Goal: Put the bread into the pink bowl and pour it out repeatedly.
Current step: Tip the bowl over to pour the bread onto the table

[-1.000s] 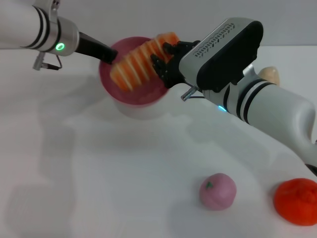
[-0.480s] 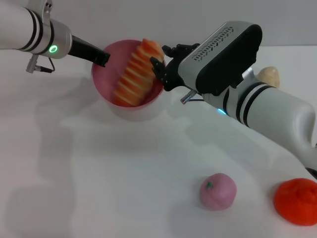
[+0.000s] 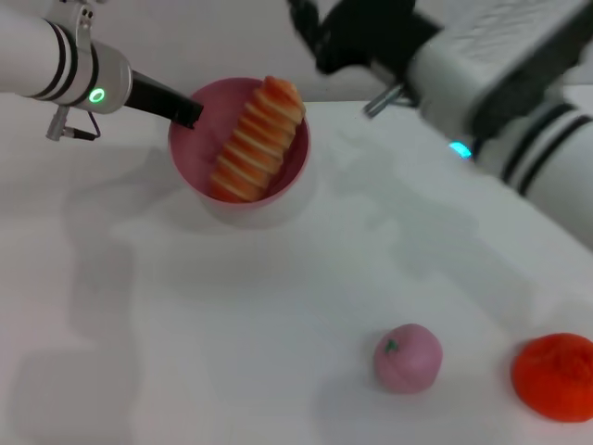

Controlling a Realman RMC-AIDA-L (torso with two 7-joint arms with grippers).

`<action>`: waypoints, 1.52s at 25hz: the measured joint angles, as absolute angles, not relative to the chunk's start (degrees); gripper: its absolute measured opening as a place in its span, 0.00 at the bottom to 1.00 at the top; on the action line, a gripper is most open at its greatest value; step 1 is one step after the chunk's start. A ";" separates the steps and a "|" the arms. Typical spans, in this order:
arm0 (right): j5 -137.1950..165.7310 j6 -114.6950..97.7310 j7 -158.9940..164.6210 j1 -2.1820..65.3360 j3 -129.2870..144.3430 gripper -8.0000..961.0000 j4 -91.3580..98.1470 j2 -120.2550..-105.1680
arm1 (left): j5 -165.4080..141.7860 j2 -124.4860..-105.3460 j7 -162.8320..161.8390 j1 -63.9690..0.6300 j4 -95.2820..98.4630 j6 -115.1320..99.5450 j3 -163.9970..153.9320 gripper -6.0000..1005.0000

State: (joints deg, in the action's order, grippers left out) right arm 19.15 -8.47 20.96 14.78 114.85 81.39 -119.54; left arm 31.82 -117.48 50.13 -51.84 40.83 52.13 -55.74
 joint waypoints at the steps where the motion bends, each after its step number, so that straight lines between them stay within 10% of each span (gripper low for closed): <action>1: 18.82 -13.37 21.12 13.38 113.64 0.36 81.29 -119.55 | 31.82 -117.59 50.09 -51.74 40.84 52.10 -55.79 0.04; 18: 0.88 -78.98 18.35 9.29 97.75 0.36 47.01 -119.12 | 41.70 -118.22 50.47 -49.40 41.55 49.04 -63.83 0.04; 38: -7.50 -89.79 11.53 7.73 79.84 0.36 33.91 -118.19 | 75.70 -118.83 50.62 -43.31 48.64 16.43 -106.76 0.04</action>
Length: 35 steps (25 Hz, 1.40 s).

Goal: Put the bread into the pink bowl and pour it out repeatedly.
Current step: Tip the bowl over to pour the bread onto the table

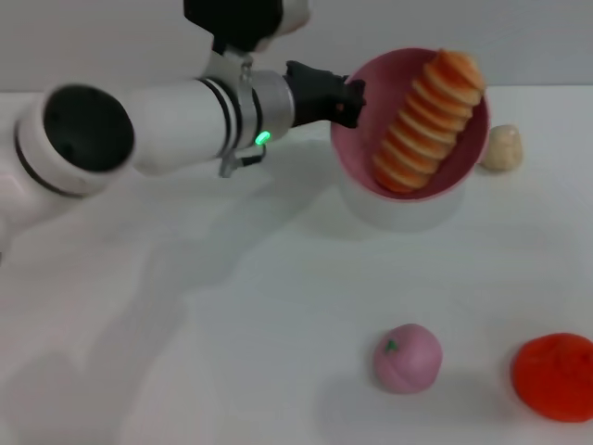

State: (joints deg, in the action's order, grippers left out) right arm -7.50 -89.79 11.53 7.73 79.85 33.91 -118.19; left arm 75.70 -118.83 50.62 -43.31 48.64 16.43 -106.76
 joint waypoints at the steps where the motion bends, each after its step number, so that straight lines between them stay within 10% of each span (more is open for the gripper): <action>1: -7.44 -89.85 11.52 7.73 79.70 0.36 33.91 -117.84 | 76.68 -118.92 50.63 -42.84 49.08 13.08 -109.36 0.04; 35: -5.09 -92.70 9.31 7.16 80.28 0.36 38.38 -118.84 | 56.69 -119.00 50.64 -40.21 50.10 -9.16 -130.48 0.04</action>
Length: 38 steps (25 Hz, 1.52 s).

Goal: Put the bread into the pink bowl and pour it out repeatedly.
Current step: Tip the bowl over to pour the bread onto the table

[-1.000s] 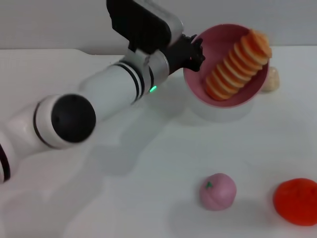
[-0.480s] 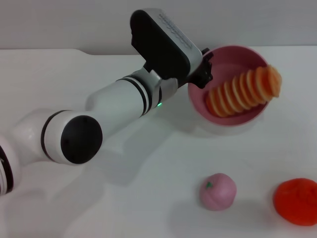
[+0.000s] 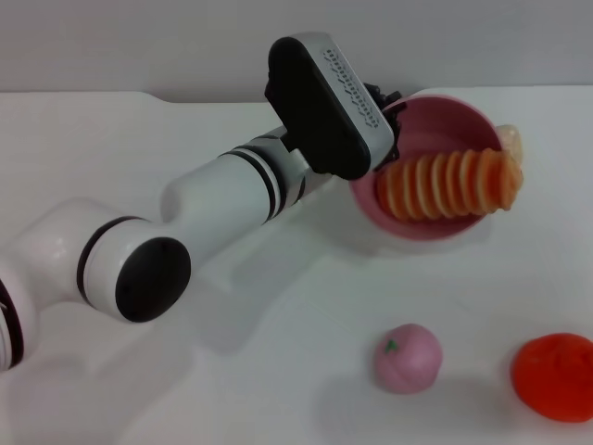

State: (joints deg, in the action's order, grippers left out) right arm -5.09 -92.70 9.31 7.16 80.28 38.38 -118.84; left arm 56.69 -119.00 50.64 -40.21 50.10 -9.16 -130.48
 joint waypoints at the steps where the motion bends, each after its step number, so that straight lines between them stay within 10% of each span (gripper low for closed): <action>1: -5.09 -92.82 9.31 7.18 80.30 0.36 38.29 -118.86 | 55.95 -119.00 50.64 -40.20 50.05 -9.81 -130.76 0.04; 38: -5.10 -94.36 9.38 7.56 82.43 0.36 38.50 -118.92 | 52.29 -119.08 48.86 -38.52 49.71 -30.93 -136.21 0.04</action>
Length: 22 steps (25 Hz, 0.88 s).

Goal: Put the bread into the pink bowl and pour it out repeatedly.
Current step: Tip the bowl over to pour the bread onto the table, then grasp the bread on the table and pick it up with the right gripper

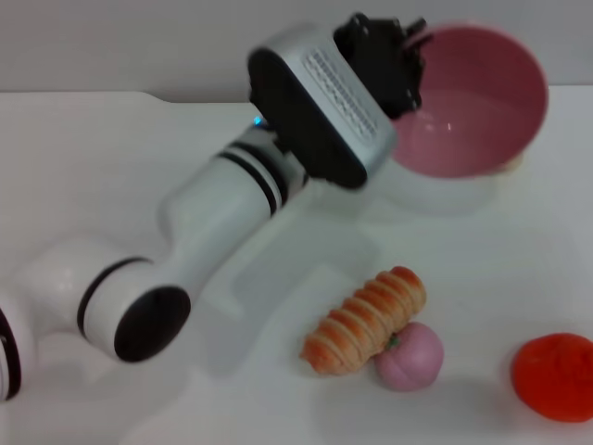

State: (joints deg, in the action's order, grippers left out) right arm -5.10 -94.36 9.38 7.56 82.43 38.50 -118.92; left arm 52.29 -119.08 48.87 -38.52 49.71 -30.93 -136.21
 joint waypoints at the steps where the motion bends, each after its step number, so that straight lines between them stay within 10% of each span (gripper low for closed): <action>1: -5.10 -94.29 9.42 7.56 82.46 0.36 38.43 -118.92 | 52.31 -119.09 47.86 -38.73 49.73 -30.32 -135.01 0.04; 22: -5.33 -86.51 10.16 9.59 87.08 0.36 35.61 -118.63 | 54.54 -117.93 45.65 -51.49 49.29 34.62 -79.56 0.04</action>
State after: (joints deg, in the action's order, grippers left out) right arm -5.33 -86.51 10.16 9.59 87.08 35.61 -118.63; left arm 54.54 -117.93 45.65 -51.49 49.29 34.62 -79.56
